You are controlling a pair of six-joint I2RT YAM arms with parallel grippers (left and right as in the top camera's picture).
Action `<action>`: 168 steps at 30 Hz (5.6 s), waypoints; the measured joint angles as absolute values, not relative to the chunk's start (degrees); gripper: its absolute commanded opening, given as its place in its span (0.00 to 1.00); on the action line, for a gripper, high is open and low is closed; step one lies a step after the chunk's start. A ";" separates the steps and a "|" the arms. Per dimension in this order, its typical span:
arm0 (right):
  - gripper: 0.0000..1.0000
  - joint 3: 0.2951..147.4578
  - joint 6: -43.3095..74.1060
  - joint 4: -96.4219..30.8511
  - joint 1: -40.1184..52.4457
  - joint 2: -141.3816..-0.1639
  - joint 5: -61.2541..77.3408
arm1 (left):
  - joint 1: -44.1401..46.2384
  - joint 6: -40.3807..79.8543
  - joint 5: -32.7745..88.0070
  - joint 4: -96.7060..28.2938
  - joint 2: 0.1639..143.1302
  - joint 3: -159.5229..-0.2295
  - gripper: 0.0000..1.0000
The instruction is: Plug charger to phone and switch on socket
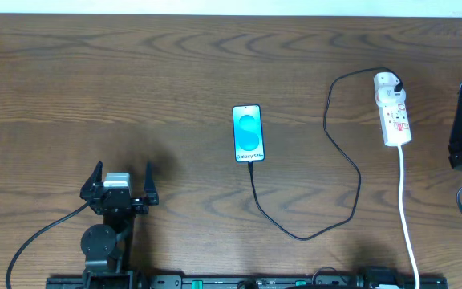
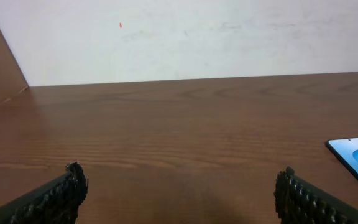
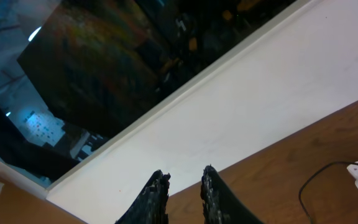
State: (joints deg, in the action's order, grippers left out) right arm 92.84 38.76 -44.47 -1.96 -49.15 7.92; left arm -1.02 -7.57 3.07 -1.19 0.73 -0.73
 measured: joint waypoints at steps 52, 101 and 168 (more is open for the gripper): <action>0.99 92.82 38.30 -55.70 -1.96 -49.28 6.15 | 2.48 -7.60 3.09 -1.34 0.73 -0.89 0.98; 0.99 25.47 21.41 -20.18 -1.96 -16.71 8.62 | 2.48 -7.57 3.27 -1.65 0.73 -1.10 0.98; 0.99 0.40 -3.11 -4.08 -2.02 -0.84 1.23 | 2.48 -7.60 3.27 -1.67 0.73 -1.10 0.98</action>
